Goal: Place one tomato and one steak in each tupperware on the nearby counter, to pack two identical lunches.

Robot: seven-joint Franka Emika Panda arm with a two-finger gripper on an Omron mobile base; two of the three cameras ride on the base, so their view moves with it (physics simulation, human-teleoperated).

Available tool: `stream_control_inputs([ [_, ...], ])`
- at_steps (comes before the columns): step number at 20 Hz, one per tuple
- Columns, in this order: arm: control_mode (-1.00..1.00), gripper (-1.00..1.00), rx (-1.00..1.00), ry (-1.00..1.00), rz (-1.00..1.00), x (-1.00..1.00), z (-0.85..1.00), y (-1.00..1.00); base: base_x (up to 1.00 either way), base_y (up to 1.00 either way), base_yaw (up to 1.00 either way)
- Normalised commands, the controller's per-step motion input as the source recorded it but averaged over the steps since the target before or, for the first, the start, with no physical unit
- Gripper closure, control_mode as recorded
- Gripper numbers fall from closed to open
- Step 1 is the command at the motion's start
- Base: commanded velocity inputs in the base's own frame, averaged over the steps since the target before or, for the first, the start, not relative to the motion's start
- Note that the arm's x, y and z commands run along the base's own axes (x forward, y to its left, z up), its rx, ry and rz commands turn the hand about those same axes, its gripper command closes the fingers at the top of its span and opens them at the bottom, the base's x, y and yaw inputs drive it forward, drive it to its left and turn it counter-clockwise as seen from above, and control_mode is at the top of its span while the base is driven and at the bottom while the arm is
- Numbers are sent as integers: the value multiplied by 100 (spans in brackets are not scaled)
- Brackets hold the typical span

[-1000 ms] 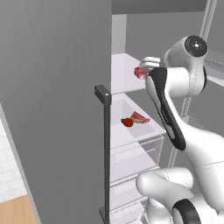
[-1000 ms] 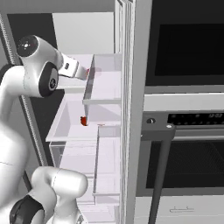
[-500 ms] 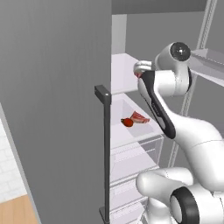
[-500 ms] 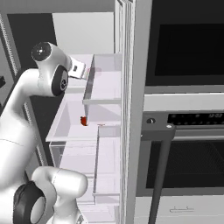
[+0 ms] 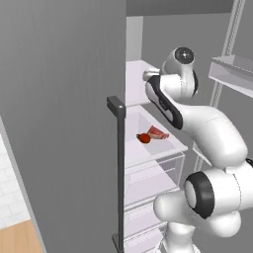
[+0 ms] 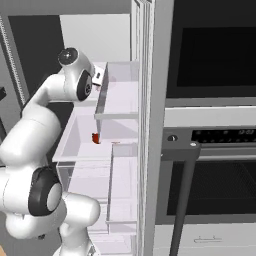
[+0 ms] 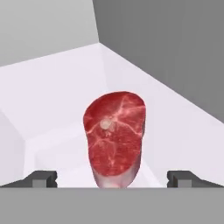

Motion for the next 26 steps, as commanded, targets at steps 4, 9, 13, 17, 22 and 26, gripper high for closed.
stream_control_inputs([
  [4,-100,-100,0,1,0,34,0,0,0,0,0],
  [9,-100,-100,0,5,0,0,-32,0,0,0,0],
  [13,-100,-100,0,7,0,0,-47,0,0,0,0],
  [17,-100,100,-1,3,0,9,-43,0,0,0,0],
  [22,-100,100,0,0,0,15,-20,0,0,0,0],
  [26,-100,100,0,-1,0,-31,-2,0,0,0,0],
])
